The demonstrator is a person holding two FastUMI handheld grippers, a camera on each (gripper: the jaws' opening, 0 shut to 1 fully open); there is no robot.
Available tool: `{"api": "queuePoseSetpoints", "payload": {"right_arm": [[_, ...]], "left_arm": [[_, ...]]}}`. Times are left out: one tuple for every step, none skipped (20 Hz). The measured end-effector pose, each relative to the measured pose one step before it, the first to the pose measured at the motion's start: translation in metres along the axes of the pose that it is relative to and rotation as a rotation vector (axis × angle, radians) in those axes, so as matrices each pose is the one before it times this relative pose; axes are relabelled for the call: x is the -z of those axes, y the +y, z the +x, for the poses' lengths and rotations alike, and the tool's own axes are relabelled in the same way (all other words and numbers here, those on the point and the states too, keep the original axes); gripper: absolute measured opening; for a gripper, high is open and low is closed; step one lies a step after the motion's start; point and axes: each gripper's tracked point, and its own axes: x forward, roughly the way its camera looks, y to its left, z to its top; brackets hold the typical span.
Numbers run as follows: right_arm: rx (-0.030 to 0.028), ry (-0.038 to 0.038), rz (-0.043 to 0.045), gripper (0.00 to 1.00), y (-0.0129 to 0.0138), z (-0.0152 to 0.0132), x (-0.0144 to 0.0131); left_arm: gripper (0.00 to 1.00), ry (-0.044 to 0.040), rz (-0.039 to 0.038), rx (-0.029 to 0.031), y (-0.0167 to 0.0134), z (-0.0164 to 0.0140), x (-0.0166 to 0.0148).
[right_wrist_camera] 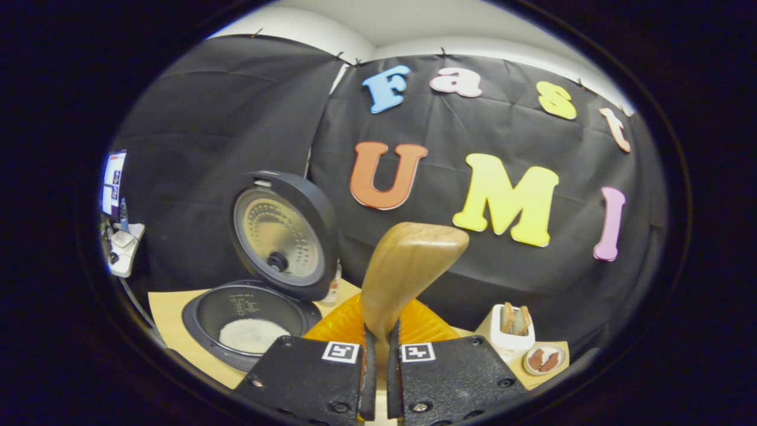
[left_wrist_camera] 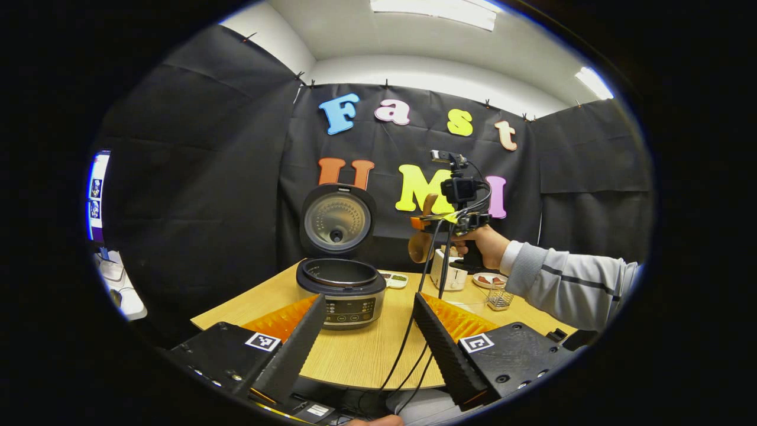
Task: Close the left gripper, press the button to open the rice cooker; take a wooden spoon from the chopstick holder with the right hand, scoop a spoonful of rice and pour it into the rice cooker, then put the wooden spoon back into the chopstick holder.
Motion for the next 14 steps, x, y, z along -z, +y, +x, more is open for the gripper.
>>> {"api": "queuePoseSetpoints", "payload": {"right_arm": [[0.0199, 0.00482, 0.02065, 0.13, -0.01575, -0.00405, 0.00334], [0.01806, 0.0013, 0.01654, 0.13, -0.01624, -0.00535, 0.00168], [0.02126, 0.0004, 0.0143, 0.13, -0.01694, -0.00438, 0.00159], [0.02215, 0.0027, 0.01108, 0.12, -0.01785, -0.00503, 0.00126], [0.0157, 0.00052, 0.01116, 0.13, -0.01496, -0.00576, 0.00116], [0.01095, -0.00243, 0.01316, 0.12, -0.01471, -0.00645, -0.00042], [0.01097, -0.00453, 0.01243, 0.13, -0.01419, -0.00608, 0.00021], [0.0087, -0.00555, 0.01387, 0.13, -0.01425, -0.00708, -0.00025], [0.00428, -0.00349, 0.01992, 0.13, -0.0131, -0.0069, 0.00192], [0.00629, 0.00088, 0.01734, 0.13, -0.01335, -0.00621, 0.00182], [0.01296, 0.00085, 0.01085, 0.13, -0.01535, -0.00629, 0.002], [0.01849, 0.0012, 0.0054, 0.13, -0.0171, -0.00534, 0.00145], [0.02043, 0.00114, 0.0022, 0.13, -0.0166, -0.00601, 0.0025], [0.01732, -0.00072, 0.0024, 0.13, -0.01602, -0.00616, 0.00089]], "left_arm": [[0.95, -0.00266, 0.00456, -0.00041, -0.00265, 0.00073, 0.00049], [0.95, -0.0004, 0.00181, 0.00433, -0.00374, 0.00099, 0.00016], [0.95, -0.00026, 0.00004, 0.00975, -0.00649, 0.00001, 0.00063], [0.95, 0.00047, 0.00093, 0.01147, -0.00257, 0.00079, 0.00032], [0.95, 0.00189, 0.00438, 0.00921, -0.00072, 0.00112, 0.00142], [0.95, -0.00028, 0.00755, 0.00419, -0.0042, 0.00108, -0.00045], [0.94, -0.00304, 0.00687, 0.00093, -0.00536, -0.00012, -0.00155], [0.95, -0.00141, 0.00299, 0.00128, -0.00266, -0.00043, -0.00136], [0.95, -0.00156, -0.00024, 0.00338, -0.00283, 0.00185, 0.00025], [0.95, -0.00339, -0.00142, 0.00533, -0.00311, 0.00031, -0.00073], [0.95, -0.00724, -0.00343, -0.00114, -0.00281, 0.00135, -0.00139], [0.95, -0.02007, -0.00849, -0.01588, 0.00017, 0.00114, -0.00445], [0.95, -0.0207, -0.00904, -0.0147, 0.00132, 0.00055, -0.00451], [0.95, -0.0106, -0.00941, -0.00452, -0.00196, 0.00106, -0.00253]]}}
